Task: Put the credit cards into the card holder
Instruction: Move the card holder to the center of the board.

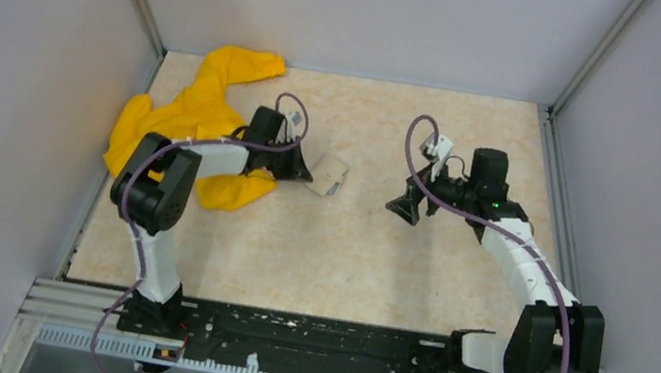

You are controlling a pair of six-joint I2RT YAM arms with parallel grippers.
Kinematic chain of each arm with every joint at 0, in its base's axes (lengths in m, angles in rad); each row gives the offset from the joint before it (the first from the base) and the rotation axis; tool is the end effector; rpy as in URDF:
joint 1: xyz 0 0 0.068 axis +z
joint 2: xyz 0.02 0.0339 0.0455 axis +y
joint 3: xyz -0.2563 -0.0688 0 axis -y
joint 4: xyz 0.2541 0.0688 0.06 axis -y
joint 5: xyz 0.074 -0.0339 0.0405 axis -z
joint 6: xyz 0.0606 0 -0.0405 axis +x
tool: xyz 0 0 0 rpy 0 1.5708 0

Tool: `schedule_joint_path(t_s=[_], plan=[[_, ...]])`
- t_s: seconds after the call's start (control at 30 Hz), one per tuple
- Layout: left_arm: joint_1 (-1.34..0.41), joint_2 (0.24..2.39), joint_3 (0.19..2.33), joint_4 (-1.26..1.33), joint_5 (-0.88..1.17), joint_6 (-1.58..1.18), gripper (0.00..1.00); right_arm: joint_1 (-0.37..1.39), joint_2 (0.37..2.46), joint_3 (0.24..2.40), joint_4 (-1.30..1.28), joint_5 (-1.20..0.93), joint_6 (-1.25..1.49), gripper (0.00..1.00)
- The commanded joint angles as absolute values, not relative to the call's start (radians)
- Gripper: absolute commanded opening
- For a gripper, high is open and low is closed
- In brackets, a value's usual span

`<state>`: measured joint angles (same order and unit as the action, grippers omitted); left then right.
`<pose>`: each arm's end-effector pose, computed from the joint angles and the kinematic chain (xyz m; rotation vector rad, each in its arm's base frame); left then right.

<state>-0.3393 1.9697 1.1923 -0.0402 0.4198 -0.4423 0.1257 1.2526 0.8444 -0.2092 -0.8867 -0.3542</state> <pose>0.3984 -0.1668 0.1199 0.0805 2.4726 -0.8569 0.2803 0.0828 0.2461 -0.9421 1.8077 0.8175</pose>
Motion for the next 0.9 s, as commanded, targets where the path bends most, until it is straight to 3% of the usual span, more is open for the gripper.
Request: schedule_joint_path(t_s=[0.0, 0.23, 0.43, 0.6, 0.87], plan=[[-0.489, 1.757, 0.882, 0.18, 0.295, -0.634, 0.0, 0.223, 1.259, 0.78, -0.193, -0.938, -0.539, 0.87], [-0.841, 1.497, 0.472, 0.379, -0.142, -1.087, 0.0, 0.385, 1.245, 0.659, -0.148, -0.917, -0.816, 0.77], [-1.026, 1.467, 0.495, 0.165, -0.423, -1.343, 0.0, 0.521, 1.329, 0.689, -0.141, -0.757, -0.838, 0.61], [-1.072, 1.519, 0.543, 0.139, -0.429, -1.425, 0.0, 0.586, 1.367, 0.697, -0.093, -0.706, -0.782, 0.5], [-1.101, 1.567, 0.574, 0.182, -0.405, -1.432, 0.0, 0.652, 1.458, 0.735, -0.072, -0.564, -0.735, 0.47]])
